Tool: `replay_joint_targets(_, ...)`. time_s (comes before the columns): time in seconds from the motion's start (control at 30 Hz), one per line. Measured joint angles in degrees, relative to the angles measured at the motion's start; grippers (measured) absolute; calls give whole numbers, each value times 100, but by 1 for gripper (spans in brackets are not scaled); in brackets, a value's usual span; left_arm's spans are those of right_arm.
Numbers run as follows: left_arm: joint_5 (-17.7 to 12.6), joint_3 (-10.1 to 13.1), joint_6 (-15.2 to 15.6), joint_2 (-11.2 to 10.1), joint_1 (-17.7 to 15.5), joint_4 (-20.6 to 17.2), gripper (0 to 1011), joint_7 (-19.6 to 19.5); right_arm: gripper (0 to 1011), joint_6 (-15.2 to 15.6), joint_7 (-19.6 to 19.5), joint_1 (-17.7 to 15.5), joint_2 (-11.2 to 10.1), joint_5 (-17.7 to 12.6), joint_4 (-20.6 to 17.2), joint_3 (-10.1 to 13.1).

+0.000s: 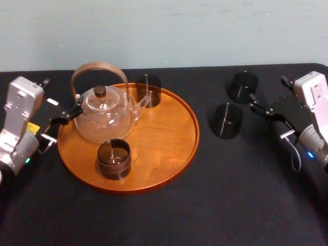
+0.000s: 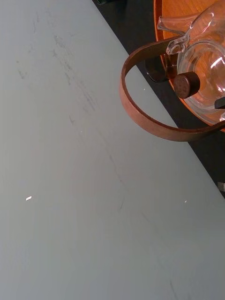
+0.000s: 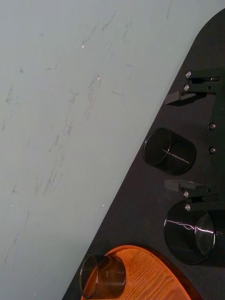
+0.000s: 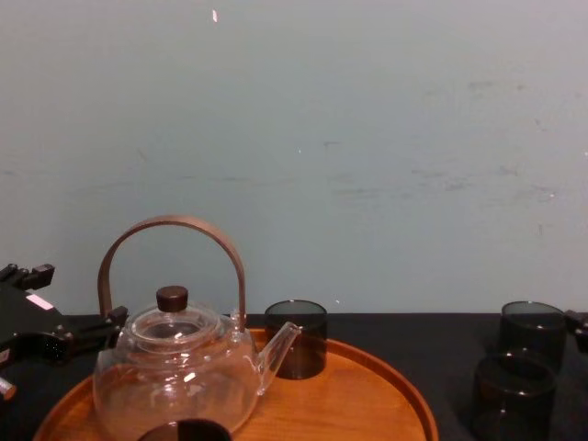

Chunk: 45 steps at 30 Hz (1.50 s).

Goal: Pick up the glass from the table and place it on the tray.

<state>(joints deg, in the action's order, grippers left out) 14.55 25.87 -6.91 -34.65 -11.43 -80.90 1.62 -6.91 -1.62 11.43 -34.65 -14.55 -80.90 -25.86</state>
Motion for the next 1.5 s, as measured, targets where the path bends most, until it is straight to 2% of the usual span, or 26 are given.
replay_joint_targets(1.33, 0, 0, 0, 0, 0, 0, 1009, 0, 1003, 0, 0, 0, 0, 0, 0, 0)
replay_joint_targets(1.5, 0, 0, 0, 0, 0, 0, 1009, 0, 1002, 63, 309, -113, -69, -155, -149, 109)
